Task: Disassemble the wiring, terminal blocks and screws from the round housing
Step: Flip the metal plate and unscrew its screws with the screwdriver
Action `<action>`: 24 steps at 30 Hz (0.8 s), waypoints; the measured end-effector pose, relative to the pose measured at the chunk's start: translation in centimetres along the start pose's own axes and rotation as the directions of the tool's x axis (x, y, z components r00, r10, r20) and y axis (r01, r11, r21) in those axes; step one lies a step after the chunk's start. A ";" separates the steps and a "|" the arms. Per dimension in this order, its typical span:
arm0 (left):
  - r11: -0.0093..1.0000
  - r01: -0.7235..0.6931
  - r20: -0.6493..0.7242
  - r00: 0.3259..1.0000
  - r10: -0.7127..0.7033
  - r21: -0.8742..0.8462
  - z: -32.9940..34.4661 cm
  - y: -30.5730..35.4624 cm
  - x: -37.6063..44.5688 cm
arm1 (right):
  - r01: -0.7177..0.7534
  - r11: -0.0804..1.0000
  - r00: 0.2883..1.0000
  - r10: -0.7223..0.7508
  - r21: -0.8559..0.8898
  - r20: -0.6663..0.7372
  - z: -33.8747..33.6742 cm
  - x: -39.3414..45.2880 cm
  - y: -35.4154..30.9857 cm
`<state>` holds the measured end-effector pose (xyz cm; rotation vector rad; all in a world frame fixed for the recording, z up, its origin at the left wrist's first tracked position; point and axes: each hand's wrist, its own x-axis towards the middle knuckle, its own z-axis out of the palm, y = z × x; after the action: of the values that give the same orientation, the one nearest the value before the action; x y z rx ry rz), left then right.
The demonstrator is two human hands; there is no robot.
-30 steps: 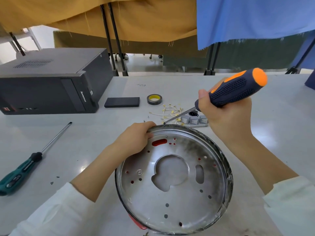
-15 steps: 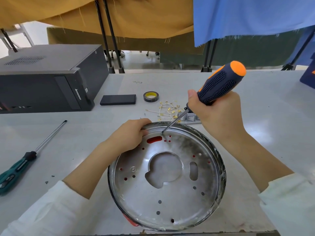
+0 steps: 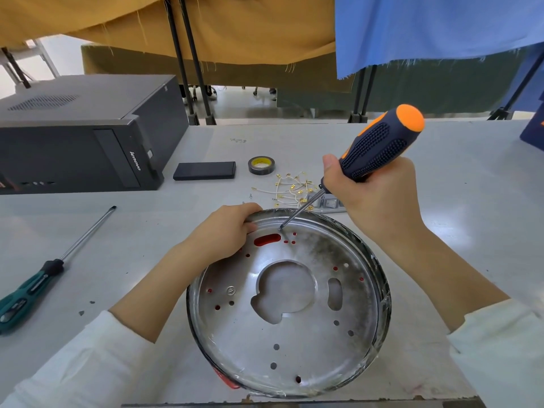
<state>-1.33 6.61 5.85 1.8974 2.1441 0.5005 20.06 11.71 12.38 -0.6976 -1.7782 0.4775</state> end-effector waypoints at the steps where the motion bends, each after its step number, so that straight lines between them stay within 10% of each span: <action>1: 1.000 -0.001 -0.001 1.000 0.001 0.001 0.0 0.0 0.0 | -0.003 1.000 1.000 0.003 0.005 -0.006 0.0 0.0 -0.1; 24: 0.993 -0.070 0.077 0.994 0.078 -0.093 -0.3 2.1 0.9 | 0.025 0.999 0.985 -0.028 0.020 0.172 0.5 1.9 -0.4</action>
<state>0.30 7.66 6.99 1.9199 1.9732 0.5167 19.13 12.71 13.80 -0.6354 -1.9402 0.5485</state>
